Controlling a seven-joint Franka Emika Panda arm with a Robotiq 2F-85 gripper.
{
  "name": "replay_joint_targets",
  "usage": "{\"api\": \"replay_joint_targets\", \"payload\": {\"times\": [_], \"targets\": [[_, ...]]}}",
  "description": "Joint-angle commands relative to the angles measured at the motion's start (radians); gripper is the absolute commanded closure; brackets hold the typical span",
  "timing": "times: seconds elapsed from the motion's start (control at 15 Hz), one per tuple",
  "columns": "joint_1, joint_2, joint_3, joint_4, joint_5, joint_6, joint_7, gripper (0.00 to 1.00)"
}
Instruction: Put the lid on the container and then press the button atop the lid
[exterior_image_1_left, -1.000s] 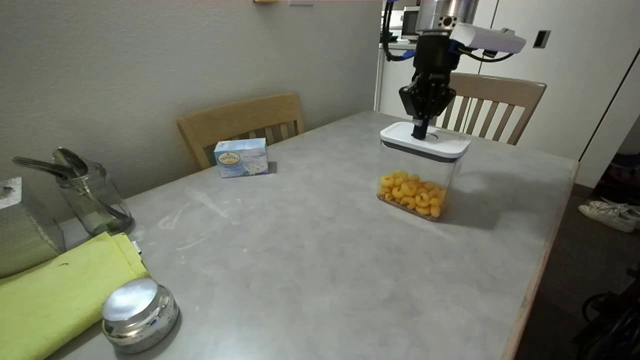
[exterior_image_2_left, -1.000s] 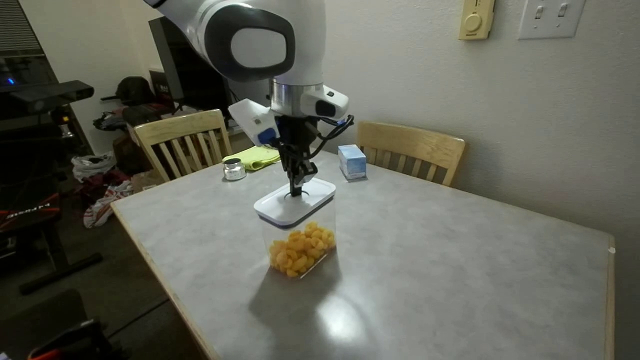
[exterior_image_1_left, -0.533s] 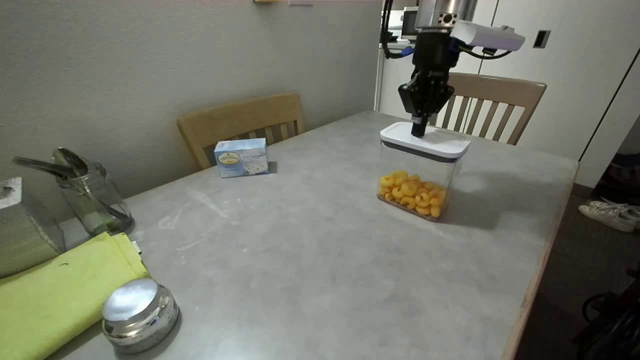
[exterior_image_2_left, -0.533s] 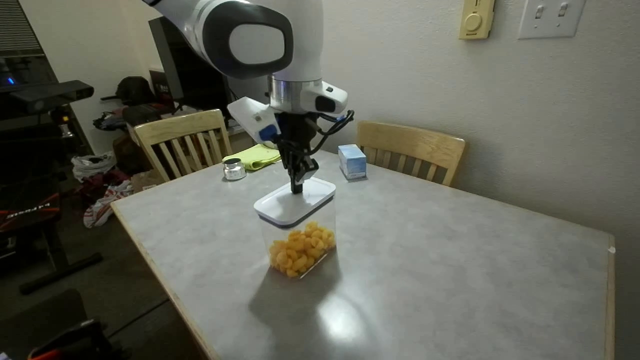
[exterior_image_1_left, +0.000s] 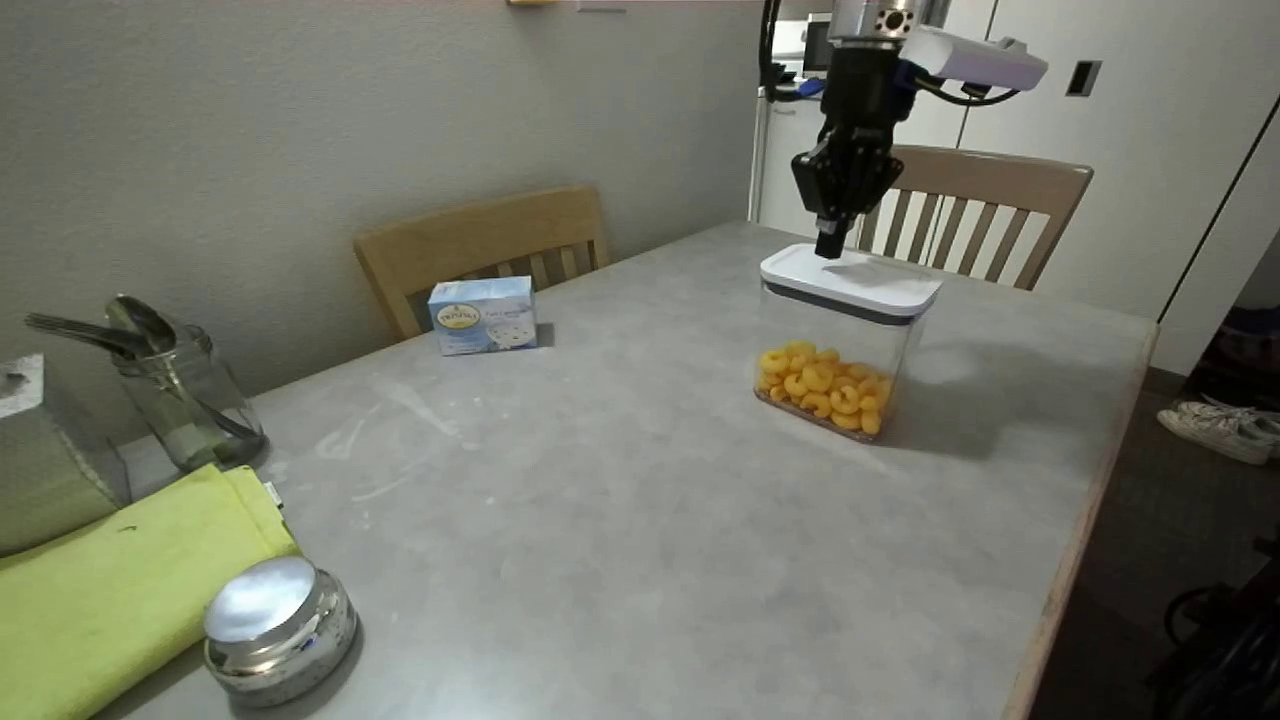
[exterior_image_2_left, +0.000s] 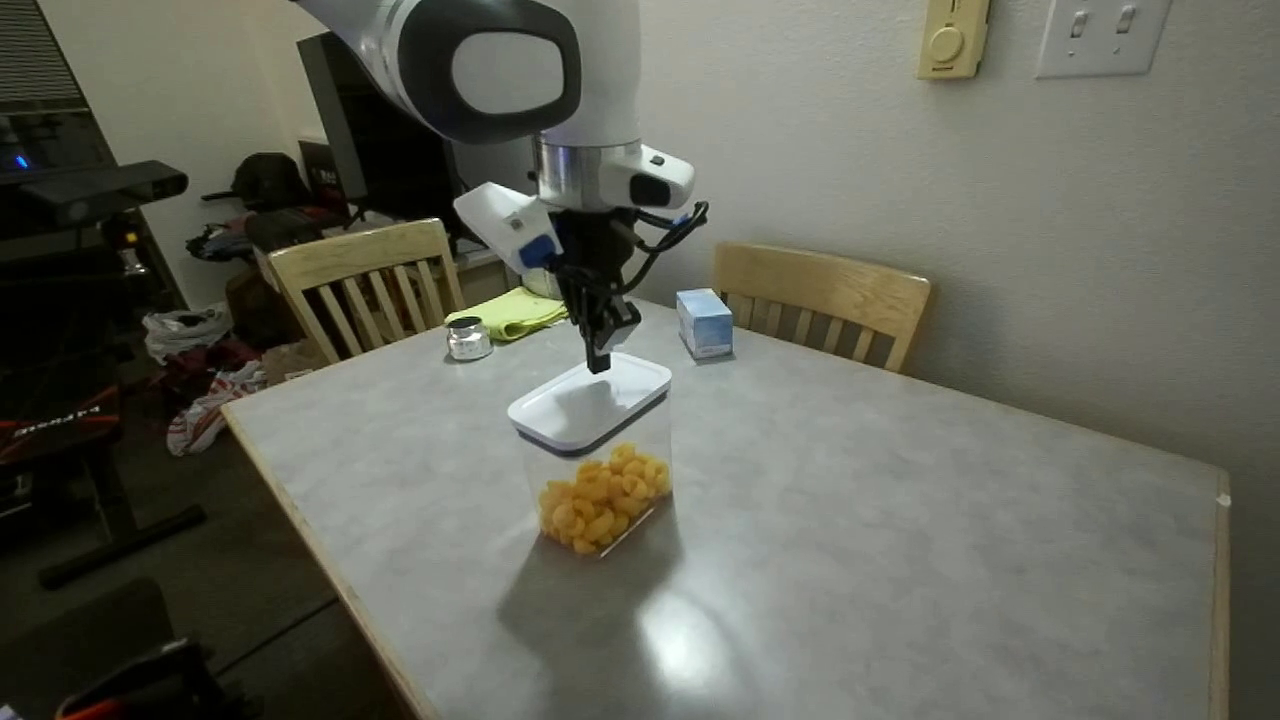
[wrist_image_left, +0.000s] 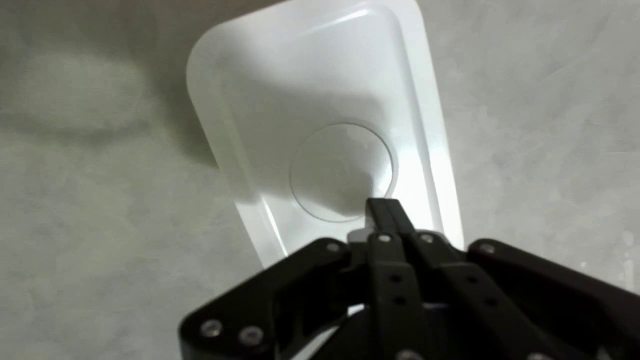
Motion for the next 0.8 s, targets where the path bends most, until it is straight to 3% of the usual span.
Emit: {"api": "replay_joint_targets", "payload": {"times": [0.0,0.73], "targets": [[0.002,-0.049,0.002,-0.033,-0.018,0.018,-0.015,1.00],[0.010,-0.091,0.001,-0.021,-0.035,0.007,-0.010,1.00]]}}
